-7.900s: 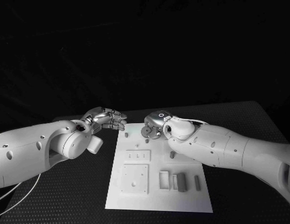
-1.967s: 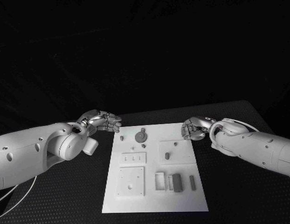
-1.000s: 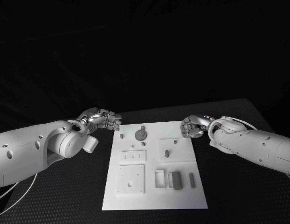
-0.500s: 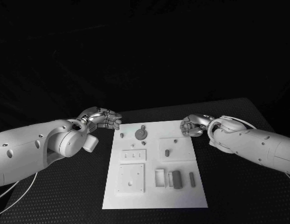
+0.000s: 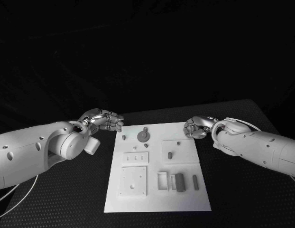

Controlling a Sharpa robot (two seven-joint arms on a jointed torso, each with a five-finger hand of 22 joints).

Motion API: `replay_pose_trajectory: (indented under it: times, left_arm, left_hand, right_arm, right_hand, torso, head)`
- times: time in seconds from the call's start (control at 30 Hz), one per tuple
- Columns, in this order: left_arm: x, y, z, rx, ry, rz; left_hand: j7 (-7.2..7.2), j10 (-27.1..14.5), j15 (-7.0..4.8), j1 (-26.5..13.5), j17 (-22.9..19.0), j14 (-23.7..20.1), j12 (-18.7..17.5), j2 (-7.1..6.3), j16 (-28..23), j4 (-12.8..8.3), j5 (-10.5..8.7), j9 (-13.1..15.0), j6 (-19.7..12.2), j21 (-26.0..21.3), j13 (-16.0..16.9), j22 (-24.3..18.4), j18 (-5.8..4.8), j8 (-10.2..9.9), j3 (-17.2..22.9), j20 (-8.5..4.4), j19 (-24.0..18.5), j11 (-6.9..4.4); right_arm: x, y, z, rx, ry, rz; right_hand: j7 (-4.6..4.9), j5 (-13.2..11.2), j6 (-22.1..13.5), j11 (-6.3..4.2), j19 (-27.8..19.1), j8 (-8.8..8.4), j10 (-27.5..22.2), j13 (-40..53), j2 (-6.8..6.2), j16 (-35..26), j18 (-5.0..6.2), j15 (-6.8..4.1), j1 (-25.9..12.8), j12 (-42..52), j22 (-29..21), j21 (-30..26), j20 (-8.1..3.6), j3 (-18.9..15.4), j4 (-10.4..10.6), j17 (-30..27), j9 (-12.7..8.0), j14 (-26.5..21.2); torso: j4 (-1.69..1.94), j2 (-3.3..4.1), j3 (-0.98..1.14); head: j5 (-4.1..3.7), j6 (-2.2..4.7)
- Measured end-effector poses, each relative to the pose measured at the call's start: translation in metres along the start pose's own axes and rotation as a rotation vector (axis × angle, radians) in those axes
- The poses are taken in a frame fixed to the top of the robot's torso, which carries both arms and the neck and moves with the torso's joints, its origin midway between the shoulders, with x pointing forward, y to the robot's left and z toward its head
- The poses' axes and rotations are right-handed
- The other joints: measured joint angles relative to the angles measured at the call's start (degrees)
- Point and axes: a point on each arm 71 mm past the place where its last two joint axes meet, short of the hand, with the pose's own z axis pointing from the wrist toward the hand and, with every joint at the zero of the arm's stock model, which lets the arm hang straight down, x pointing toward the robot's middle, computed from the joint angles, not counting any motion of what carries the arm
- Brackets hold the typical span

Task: Assemble the parts on the task board

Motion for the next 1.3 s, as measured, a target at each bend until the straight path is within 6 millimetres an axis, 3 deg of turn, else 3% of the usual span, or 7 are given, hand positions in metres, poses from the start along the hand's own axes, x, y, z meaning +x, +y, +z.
replay_pose_trajectory:
  times: [0.37, 0.53, 0.9, 1.1, 1.3]
  left_arm:
    - [0.000, 0.000, 0.000, 0.000, 0.001, 0.000]
    - [0.000, 0.000, 0.000, 0.000, 0.001, 0.001]
    - [0.000, 0.000, 0.000, 0.000, 0.002, 0.001]
    - [0.001, 0.000, 0.000, -0.005, 0.011, 0.015]
    - [0.010, 0.000, 0.003, -0.031, 0.047, 0.046]
  left_hand:
    - [0.00, 0.0, 0.20, 0.0, 0.1, 0.2, 0.0, 0.00, 0.0, 0.0, 0.00, 0.0, 0.0, 0.0, 0.0, 0.0, 0.00, 0.0, 0.0, 0.00, 0.0, 0.00]
    - [0.00, 0.0, 0.20, 0.0, 0.1, 0.2, 0.0, 0.00, 0.0, 0.0, 0.00, 0.0, 0.0, 0.0, 0.0, 0.0, 0.00, 0.0, 0.0, 0.00, 0.0, 0.00]
    - [0.00, 0.1, 0.20, 0.0, 0.1, 0.2, 0.0, 0.00, -0.2, 0.0, 0.00, 0.0, 0.0, -0.1, 0.0, 0.0, -0.01, 0.0, 0.0, 0.00, 0.0, 0.10]
    - [-0.63, 1.4, -0.05, -0.5, 0.7, 1.0, 0.0, 0.20, -0.2, 0.3, 0.00, 0.1, 1.9, -0.2, 0.5, 0.4, -0.02, 0.6, -0.3, -0.01, 0.6, -0.41]
    - [-2.06, 3.3, -0.41, -2.8, 1.8, 1.6, 0.3, -0.85, -0.2, 1.3, 0.00, 0.3, 4.7, -0.2, 1.0, 0.7, -0.35, 1.7, -1.3, -0.31, 0.9, -1.25]
  right_arm:
    - [0.002, 0.003, 0.000, 0.000, -0.001, 0.022]
    - [0.002, 0.004, 0.000, 0.001, -0.006, 0.027]
    - [0.001, 0.011, -0.003, -0.006, -0.039, 0.034]
    - [-0.010, 0.025, -0.004, -0.033, -0.072, 0.041]
    - [-0.025, 0.052, -0.002, -0.072, -0.101, 0.043]
  right_hand:
    - [-0.73, 0.0, 0.7, -0.93, 0.2, 0.37, 0.9, 2.0, 0.28, 3.0, 0.08, -0.81, 0.3, 3.9, 0.0, 1.0, -0.02, 0.0, 0.0, 1.5, 1.9, 0.8]
    - [-1.18, 0.0, 1.2, -1.32, 0.6, 0.34, 1.3, 3.4, 0.27, 3.8, 0.08, -0.51, 0.3, 6.7, 0.0, 1.9, -0.44, 0.0, 0.0, 4.7, 2.4, 3.0]
    - [-1.67, 0.0, 1.7, -1.84, 1.1, 0.64, 1.8, 4.2, 0.26, 4.1, 0.03, -0.67, 0.3, 7.8, 0.0, 2.3, -0.75, 0.2, -0.2, 6.1, 2.8, 4.1]
    - [-1.90, 0.0, 1.9, -2.14, 1.3, 0.64, 2.1, 4.3, 0.02, 4.1, -0.01, -0.94, 0.5, 8.0, 0.0, 2.6, -0.92, 0.2, -0.2, 6.7, 3.0, 4.9]
    - [-1.99, 0.0, 2.0, -2.17, 1.3, 0.64, 2.2, 4.3, 0.02, 4.1, -0.01, -0.95, 0.5, 8.3, 0.0, 2.6, -0.92, 0.3, -0.3, 7.0, 3.0, 5.3]
  torso:
    - [0.01, -0.01, 0.00]
    - [0.01, -0.01, 0.00]
    - [0.01, 0.00, 0.00]
    - [-0.04, 0.00, 0.00]
    - [-0.08, -0.01, -0.03]
  head:
    - [-0.11, -0.09]
    - [-0.15, -0.13]
    - [-0.23, -0.24]
    - [-0.29, -0.08]
    - [-0.24, 0.31]
